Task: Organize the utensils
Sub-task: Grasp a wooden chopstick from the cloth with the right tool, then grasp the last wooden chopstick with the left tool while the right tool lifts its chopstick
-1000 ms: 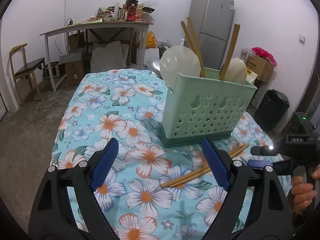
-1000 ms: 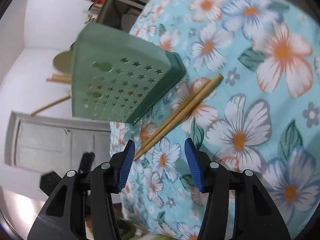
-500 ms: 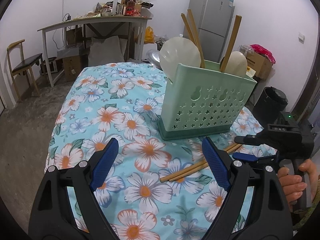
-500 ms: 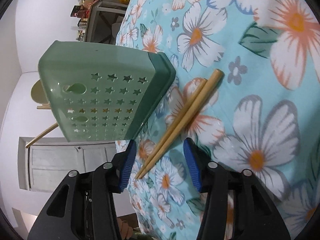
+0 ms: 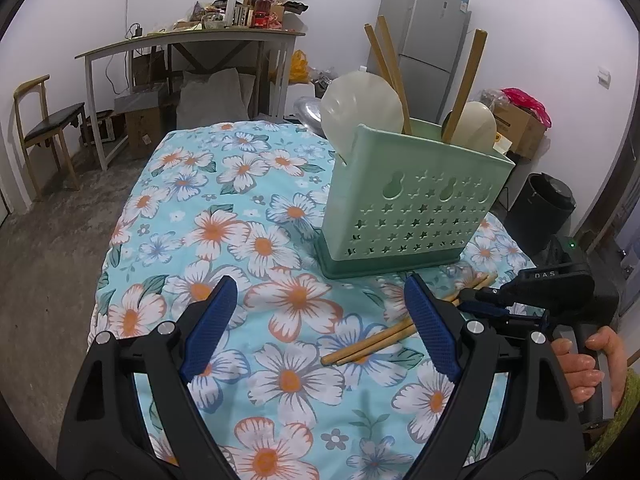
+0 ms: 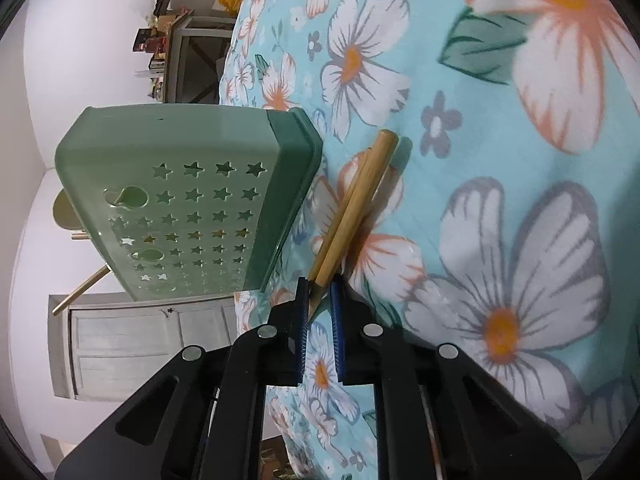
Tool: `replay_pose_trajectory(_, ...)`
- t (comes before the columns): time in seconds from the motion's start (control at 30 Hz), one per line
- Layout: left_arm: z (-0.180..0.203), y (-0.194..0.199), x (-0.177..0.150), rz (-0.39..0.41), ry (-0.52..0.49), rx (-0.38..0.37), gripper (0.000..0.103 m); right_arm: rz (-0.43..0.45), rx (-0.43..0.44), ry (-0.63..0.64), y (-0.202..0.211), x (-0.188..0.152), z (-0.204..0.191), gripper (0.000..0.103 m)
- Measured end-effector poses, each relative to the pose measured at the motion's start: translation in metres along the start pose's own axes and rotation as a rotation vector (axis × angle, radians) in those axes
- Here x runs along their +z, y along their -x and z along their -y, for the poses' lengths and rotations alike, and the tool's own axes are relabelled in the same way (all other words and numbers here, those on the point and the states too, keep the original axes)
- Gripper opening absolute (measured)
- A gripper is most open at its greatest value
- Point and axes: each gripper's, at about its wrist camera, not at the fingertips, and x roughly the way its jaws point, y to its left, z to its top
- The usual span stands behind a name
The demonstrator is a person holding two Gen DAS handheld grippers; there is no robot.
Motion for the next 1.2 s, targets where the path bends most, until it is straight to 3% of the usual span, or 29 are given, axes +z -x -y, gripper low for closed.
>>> replay_pose_trajectory(0.27,0.007,-0.003,0.003,-0.011,-0.024,-0.015,0.081,-0.047,0.015,0.007,0.007,0.000,0.005,0.011)
replay_pose_trajectory(0.43,0.021,-0.010,0.012,-0.040,-0.067,-0.093,0.079,-0.073,0.013,0.003,0.026,0.003,0.011,0.010)
replay_pose_trajectory(0.57,0.044,-0.022,0.023,-0.086,-0.150,-0.213,0.063,-0.096,0.011,0.003,0.041,-0.001,0.020,0.010)
replay_pose_trajectory(0.7,0.082,-0.043,0.031,-0.149,-0.305,-0.340,0.050,-0.104,0.023,-0.006,0.048,-0.006,0.027,0.010)
replay_pose_trajectory(0.83,0.120,-0.069,0.023,-0.251,-0.478,-0.393,0.037,-0.098,0.037,-0.018,0.053,-0.008,0.037,0.010)
replay_pose_trajectory(1.0,0.154,-0.104,0.011,-0.367,-0.640,-0.386,0.027,-0.094,0.037,-0.022,0.059,-0.007,0.046,0.010)
replay_pose_trajectory(1.2,0.172,-0.136,-0.005,-0.461,-0.747,-0.340,0.021,-0.085,0.044,-0.046,0.060,-0.008,0.055,0.010)
